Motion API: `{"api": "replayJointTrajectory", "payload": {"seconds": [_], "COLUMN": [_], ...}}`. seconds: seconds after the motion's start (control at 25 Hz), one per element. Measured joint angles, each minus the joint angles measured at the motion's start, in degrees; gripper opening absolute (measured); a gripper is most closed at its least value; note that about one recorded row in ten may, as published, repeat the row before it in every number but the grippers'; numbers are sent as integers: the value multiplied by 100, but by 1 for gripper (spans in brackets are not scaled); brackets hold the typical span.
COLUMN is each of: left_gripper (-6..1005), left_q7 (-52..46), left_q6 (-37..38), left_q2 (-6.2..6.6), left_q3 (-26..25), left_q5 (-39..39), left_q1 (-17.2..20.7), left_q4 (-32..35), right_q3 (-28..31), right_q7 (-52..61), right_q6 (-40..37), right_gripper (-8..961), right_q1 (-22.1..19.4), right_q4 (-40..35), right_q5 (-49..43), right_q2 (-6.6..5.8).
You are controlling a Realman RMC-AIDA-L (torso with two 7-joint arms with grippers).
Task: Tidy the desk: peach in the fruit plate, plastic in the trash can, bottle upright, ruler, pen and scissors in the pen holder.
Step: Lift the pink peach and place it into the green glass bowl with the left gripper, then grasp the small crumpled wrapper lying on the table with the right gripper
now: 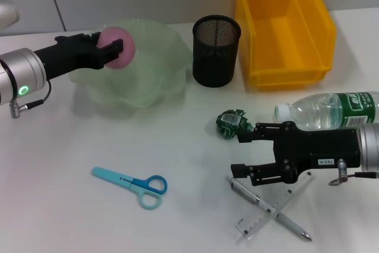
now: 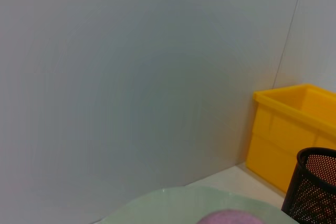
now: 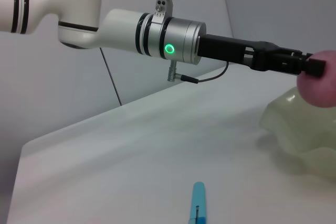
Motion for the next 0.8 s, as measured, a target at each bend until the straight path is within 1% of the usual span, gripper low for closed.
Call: {"api": "replayJointTrajectory", "payload": {"seconds": [0.24, 0.28, 0.36, 0.44, 0.48, 0.52, 0.68, 0.76, 0.8], "left_gripper": [460, 728, 750, 772, 783, 794, 838, 849, 849], "left_q7": [-7, -10, -19, -108, -146, -202, -292, -286, -242], "left_q6": [-39, -42, -27, 234, 451, 880, 3010, 3909, 4289], "left_q2": [-5, -6, -5, 10, 26, 61, 251, 332, 345], "left_q3": [5, 5, -3, -39, -74, -155, -489, -471, -418], "left_q5": [-29, -32, -42, -95, -122, -152, -184, -134, -35], "left_q1": [-6, -8, -11, 9, 36, 97, 395, 552, 645], "left_q4": [0, 0, 0, 46, 88, 167, 389, 397, 384], "right_q3": [0, 0, 0, 5, 40, 74, 244, 269, 276], "right_q7": [-20, -23, -26, -26, -25, -26, -5, -3, -3], "right_q6": [24, 35, 58, 91, 113, 131, 141, 115, 106], "right_gripper": [815, 815, 815, 815, 815, 815, 815, 815, 815], "right_q1": [-4, -5, -5, -6, -6, -6, -5, -2, -1], "right_q4": [0, -1, 0, 0, 0, 0, 5, 7, 7], "right_q5": [0, 0, 0, 3, 10, 14, 23, 25, 25], "right_q2": [0, 0, 0, 0, 1, 3, 6, -3, -7]}}
